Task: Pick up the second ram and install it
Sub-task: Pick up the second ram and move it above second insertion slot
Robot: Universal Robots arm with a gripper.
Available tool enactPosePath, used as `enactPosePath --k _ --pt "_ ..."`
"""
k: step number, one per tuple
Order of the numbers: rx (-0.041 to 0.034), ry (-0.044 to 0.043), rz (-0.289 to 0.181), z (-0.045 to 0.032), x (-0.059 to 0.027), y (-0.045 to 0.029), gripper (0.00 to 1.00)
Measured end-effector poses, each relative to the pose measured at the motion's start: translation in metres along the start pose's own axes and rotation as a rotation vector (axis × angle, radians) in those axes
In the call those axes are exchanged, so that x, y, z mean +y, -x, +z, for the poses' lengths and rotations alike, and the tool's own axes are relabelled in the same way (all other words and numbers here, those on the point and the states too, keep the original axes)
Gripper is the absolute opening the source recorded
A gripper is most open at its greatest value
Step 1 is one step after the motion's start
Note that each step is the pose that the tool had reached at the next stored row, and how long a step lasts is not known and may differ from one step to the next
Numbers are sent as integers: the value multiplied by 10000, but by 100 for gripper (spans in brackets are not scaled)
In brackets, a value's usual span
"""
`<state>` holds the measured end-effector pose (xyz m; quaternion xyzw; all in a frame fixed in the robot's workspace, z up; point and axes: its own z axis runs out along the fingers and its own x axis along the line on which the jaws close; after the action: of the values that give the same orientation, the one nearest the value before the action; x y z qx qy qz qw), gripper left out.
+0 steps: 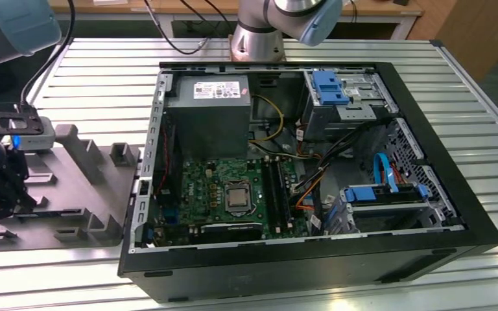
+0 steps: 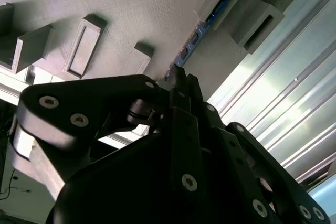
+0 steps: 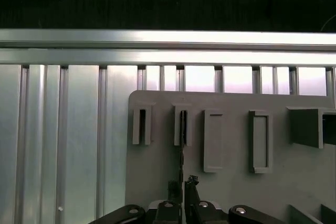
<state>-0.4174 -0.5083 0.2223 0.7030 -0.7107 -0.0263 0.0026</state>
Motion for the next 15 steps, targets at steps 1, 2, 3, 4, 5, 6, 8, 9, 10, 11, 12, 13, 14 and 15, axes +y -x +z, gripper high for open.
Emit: enactPosePath --k 1,2,3,4,5,6,8,9,10,11,12,13,14,15 --pt "1 0 0 0 0 0 23" --pt "4 1 0 0 0 0 23" --pt "5 0 1 0 0 0 30" --pt "6 0 0 0 0 0 30" --pt "7 0 1 0 0 0 30" --pt "7 0 -8 5 -1 0 30" --pt "9 2 -63 34 -1 -1 30" --pt "6 2 -90 52 -2 -2 30" --pt "4 3 -114 69 -2 -2 30" --pt "3 4 -140 84 -2 -3 30" --pt "3 5 -172 98 1 -3 30" --pt "5 7 -214 111 2 -4 30" --pt "7 9 -265 123 2 -5 30" --pt "10 10 -323 134 2 -5 30"
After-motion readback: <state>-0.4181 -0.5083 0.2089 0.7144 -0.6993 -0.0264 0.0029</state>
